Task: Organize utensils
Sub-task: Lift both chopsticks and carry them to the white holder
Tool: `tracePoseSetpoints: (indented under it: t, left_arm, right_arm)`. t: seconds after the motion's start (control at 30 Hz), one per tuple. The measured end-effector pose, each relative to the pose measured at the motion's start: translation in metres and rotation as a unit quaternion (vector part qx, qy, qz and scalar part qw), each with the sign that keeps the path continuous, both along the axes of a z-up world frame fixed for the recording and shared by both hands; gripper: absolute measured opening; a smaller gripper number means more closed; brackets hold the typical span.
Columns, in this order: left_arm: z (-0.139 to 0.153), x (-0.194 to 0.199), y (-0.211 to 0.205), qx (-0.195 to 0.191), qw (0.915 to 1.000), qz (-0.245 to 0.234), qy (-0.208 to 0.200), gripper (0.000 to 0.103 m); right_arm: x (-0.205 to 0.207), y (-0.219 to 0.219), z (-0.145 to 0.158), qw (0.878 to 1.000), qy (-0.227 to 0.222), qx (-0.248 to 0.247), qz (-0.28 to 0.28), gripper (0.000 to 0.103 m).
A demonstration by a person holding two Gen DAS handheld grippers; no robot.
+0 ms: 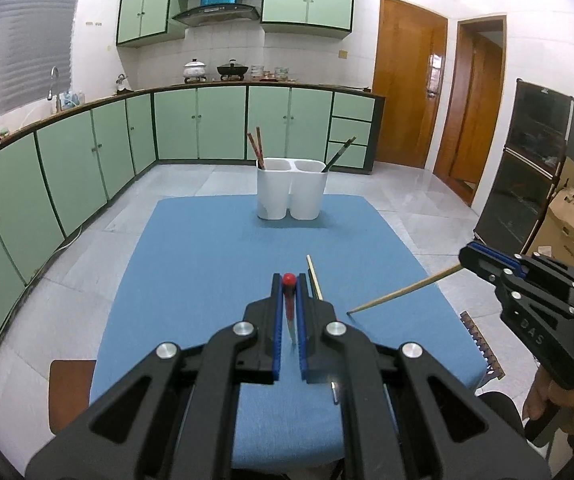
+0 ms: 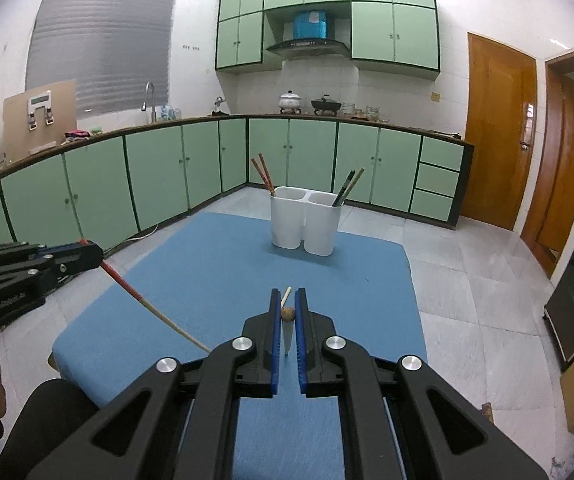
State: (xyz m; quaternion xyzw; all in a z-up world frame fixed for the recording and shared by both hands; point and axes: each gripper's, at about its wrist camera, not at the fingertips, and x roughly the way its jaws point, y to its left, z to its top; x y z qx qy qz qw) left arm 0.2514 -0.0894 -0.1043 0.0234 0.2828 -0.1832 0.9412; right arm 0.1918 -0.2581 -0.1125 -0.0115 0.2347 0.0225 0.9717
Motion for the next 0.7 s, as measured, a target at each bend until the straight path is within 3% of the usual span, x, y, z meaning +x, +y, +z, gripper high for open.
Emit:
tracePoseSetpoints:
  t: [0.7]
  left_arm:
    - [0.016,0.06,-0.015,0.017,0.9987,-0.03,0.037,0.005]
  right_arm:
    - [0.091,-0.026,0.038,0.995,0.093,0.01,0.044,0.007]
